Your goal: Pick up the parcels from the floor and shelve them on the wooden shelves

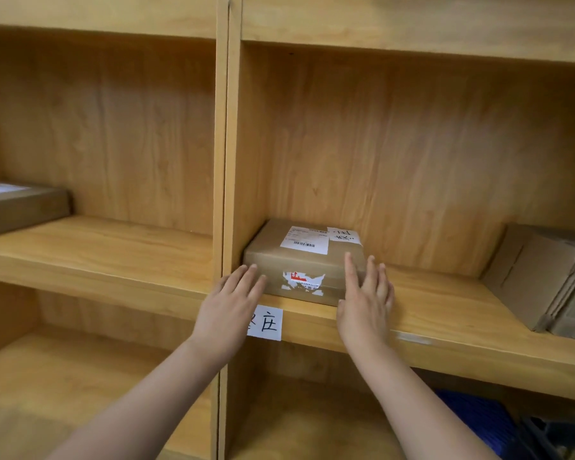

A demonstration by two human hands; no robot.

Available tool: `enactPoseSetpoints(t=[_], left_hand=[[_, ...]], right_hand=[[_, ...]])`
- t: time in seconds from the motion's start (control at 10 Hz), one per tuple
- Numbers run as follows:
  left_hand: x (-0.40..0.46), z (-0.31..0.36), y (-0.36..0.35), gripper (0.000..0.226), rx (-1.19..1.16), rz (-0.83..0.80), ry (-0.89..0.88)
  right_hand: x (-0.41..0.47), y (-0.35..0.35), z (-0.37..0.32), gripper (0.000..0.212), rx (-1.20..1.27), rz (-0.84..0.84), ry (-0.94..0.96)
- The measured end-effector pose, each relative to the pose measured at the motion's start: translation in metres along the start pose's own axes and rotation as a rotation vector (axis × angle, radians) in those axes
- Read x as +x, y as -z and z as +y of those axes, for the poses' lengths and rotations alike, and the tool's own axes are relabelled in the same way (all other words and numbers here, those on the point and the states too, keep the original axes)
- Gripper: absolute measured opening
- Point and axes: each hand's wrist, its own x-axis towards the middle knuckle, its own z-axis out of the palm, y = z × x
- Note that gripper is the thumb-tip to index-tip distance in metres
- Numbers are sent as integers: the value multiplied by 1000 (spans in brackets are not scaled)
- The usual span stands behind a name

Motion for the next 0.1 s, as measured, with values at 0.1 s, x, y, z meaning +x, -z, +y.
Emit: enactPoseSetpoints(t=[0.1], left_hand=[[-15,-4,7,75,18,-56,18]], right_hand=[[-22,1,-6,92,38,20,-34]])
